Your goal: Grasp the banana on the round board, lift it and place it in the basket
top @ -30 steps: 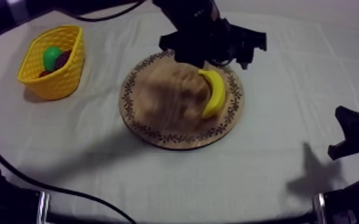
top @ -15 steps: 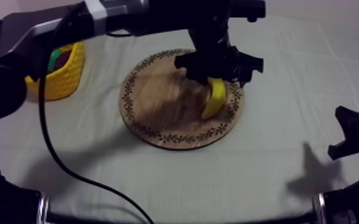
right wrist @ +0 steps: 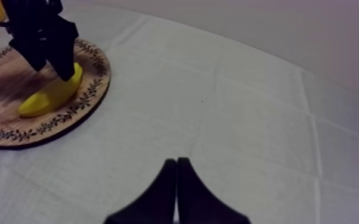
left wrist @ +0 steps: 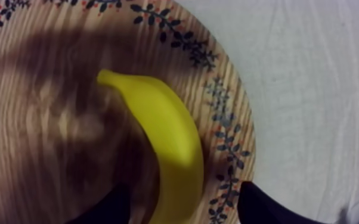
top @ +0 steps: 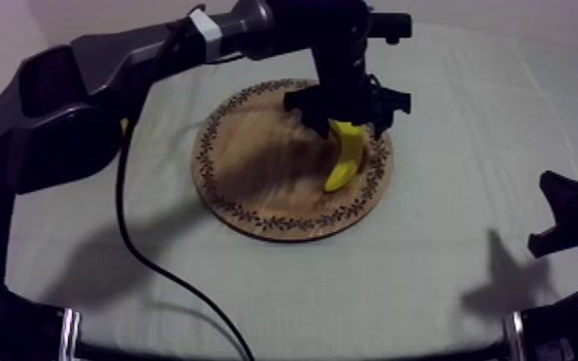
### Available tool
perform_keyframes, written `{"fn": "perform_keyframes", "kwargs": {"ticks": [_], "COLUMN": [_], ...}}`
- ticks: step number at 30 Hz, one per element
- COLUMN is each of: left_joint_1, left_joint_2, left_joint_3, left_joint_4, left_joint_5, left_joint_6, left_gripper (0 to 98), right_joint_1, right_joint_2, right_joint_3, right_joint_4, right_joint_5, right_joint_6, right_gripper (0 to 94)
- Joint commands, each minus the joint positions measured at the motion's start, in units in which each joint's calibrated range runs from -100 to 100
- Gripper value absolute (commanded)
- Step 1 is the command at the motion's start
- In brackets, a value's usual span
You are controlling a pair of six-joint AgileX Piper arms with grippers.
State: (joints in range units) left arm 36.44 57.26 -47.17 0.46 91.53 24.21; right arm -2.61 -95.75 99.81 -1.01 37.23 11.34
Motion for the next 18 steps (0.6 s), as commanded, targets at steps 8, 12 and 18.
{"fn": "perform_keyframes", "kwargs": {"ticks": [8, 12, 18], "left_joint_1": [-0.88, -1.41, -2.55], "left_joint_2": [7.26, 8.72, 9.36], "left_joint_3": [-12.10, -13.57, -12.14], "left_joint_4": [1.84, 3.10, 5.05], "left_joint_5": [7.91, 8.27, 8.44], "left_joint_6": [-0.20, -1.25, -1.55], "left_gripper": [59.9, 56.3, 46.0], "right_joint_1": [0.01, 0.01, 0.01], "right_joint_2": [0.00, 0.00, 0.00], "right_joint_3": [-0.03, -0.03, -0.03], "right_joint_4": [0.01, 0.01, 0.01], "right_joint_5": [0.03, 0.03, 0.03], "right_joint_6": [0.00, 0.01, 0.01], "right_gripper": [0.3, 0.3, 0.3]}}
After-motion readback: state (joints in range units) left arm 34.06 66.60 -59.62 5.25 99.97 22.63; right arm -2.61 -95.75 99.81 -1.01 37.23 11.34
